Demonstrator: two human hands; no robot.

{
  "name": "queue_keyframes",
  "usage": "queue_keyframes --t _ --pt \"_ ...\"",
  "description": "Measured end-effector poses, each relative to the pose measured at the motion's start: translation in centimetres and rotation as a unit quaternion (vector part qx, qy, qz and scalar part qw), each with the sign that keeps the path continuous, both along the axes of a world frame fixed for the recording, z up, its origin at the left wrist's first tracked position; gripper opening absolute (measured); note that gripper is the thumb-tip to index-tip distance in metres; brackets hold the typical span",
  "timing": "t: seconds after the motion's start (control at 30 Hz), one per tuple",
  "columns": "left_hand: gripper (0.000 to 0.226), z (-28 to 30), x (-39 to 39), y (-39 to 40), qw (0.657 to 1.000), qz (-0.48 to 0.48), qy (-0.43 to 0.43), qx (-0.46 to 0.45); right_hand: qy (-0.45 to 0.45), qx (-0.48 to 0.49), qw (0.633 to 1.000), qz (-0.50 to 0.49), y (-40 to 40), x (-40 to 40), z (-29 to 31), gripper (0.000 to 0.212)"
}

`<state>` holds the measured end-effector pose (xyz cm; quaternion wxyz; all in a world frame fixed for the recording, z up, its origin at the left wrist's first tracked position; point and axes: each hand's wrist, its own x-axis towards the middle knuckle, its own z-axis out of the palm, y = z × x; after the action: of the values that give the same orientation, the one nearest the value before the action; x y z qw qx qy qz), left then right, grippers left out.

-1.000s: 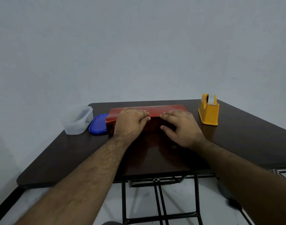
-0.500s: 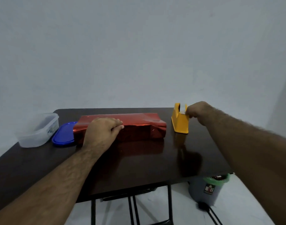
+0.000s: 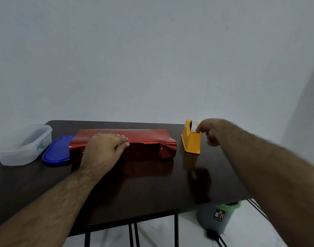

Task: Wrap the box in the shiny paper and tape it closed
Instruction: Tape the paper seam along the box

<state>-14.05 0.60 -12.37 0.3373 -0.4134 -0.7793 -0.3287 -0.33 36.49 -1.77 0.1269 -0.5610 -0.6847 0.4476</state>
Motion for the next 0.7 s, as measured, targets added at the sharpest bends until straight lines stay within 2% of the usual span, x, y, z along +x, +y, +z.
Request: queue_keyframes --t 0.2,0.37,0.57,0.7 --pt "0.018 -0.1 -0.1 -0.1 1.0 -0.004 -0.001 -0.006 0.076 -0.018 0.997 -0.028 -0.9 -0.6 0.1 0.005" --pt "0.017 0.0 -0.1 -0.2 1.0 -0.008 -0.003 -0.008 0.161 -0.03 0.985 -0.055 -2.2 -0.5 0.9 0.015" --pt "0.018 -0.2 -0.4 -0.4 1.0 -0.005 -0.007 -0.014 0.202 -0.056 0.976 -0.056 -4.3 1.6 -0.7 0.027" --pt "0.02 -0.1 -0.3 -0.4 1.0 0.006 -0.011 -0.019 0.233 -0.067 0.968 -0.066 -4.9 2.8 -2.4 0.019"
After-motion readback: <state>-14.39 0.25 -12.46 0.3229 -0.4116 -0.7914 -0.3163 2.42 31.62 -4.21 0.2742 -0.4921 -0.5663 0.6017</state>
